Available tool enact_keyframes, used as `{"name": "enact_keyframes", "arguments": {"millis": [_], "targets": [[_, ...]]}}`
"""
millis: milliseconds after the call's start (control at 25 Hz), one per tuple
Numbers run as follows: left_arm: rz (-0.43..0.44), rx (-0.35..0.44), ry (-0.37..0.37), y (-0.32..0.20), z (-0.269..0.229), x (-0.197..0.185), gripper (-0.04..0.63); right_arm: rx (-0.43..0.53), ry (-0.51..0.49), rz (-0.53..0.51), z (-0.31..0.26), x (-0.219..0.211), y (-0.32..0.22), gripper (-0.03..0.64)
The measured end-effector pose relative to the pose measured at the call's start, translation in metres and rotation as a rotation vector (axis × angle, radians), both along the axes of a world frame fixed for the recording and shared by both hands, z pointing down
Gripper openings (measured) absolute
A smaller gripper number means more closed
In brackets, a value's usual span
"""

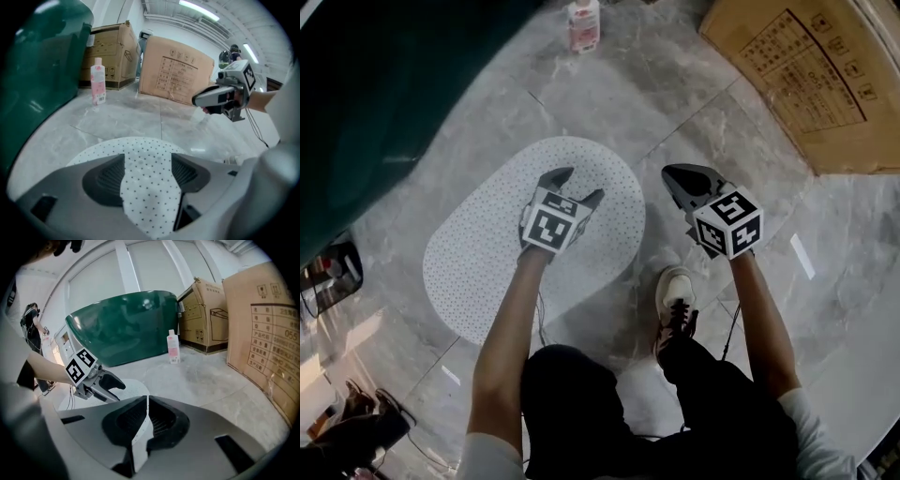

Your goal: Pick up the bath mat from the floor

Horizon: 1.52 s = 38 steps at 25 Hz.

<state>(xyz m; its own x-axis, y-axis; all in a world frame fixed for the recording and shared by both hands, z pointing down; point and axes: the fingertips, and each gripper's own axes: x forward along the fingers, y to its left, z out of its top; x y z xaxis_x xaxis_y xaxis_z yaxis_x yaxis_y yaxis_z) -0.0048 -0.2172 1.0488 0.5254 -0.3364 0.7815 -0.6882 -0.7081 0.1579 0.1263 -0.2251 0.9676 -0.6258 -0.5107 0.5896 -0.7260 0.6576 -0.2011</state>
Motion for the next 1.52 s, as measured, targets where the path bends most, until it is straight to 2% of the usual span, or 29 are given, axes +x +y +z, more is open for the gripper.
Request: {"name": "enact_keyframes", "arguments": {"millis": [200, 320, 440, 560, 760, 920, 1160, 1200, 1320, 1360, 1400, 1480, 1520], "targets": [[-0.001, -0.036, -0.024, -0.004, 0.025, 0.012, 0.330, -0.035, -0.025, 0.002, 0.016, 0.003, -0.003, 0.015], [0.005, -0.017, -0.027, -0.017, 0.028, 0.022, 0.348, -0.038, -0.069, 0.030, 0.021, 0.001, -0.012, 0.015], [0.026, 0.009, 0.006, -0.027, 0.026, 0.038, 0.364, -0.047, -0.079, 0.045, 0.028, -0.001, -0.014, 0.015], [0.085, 0.017, -0.015, -0.035, 0.033, 0.047, 0.384, -0.058, -0.070, 0.028, 0.034, -0.002, -0.013, 0.015], [0.183, -0.014, -0.087, -0.032, 0.055, 0.058, 0.413, -0.083, -0.065, 0.024, 0.043, 0.004, -0.012, 0.015], [0.171, 0.020, -0.124, -0.036, 0.059, 0.055, 0.411, -0.091, -0.080, 0.036, 0.045, 0.004, -0.015, 0.015], [0.160, 0.038, -0.120, -0.036, 0.057, 0.053, 0.406, -0.104, -0.094, 0.045, 0.051, -0.002, -0.016, 0.015], [0.156, 0.038, -0.119, -0.036, 0.056, 0.053, 0.394, -0.106, -0.091, 0.046, 0.052, -0.002, -0.017, 0.015], [0.139, 0.037, -0.111, -0.034, 0.054, 0.051, 0.288, -0.118, -0.096, 0.055, 0.057, -0.003, -0.019, 0.015], [0.133, 0.043, -0.114, -0.035, 0.054, 0.049, 0.266, -0.121, -0.098, 0.057, 0.058, -0.003, -0.020, 0.015], [0.129, 0.050, -0.121, -0.036, 0.054, 0.048, 0.207, -0.124, -0.099, 0.059, 0.059, -0.003, -0.020, 0.015], [0.134, 0.059, -0.137, -0.038, 0.054, 0.046, 0.174, -0.126, -0.096, 0.063, 0.060, -0.003, -0.019, 0.015], [0.141, 0.061, -0.145, -0.038, 0.054, 0.045, 0.133, -0.127, -0.092, 0.065, 0.061, -0.003, -0.020, 0.015]]}}
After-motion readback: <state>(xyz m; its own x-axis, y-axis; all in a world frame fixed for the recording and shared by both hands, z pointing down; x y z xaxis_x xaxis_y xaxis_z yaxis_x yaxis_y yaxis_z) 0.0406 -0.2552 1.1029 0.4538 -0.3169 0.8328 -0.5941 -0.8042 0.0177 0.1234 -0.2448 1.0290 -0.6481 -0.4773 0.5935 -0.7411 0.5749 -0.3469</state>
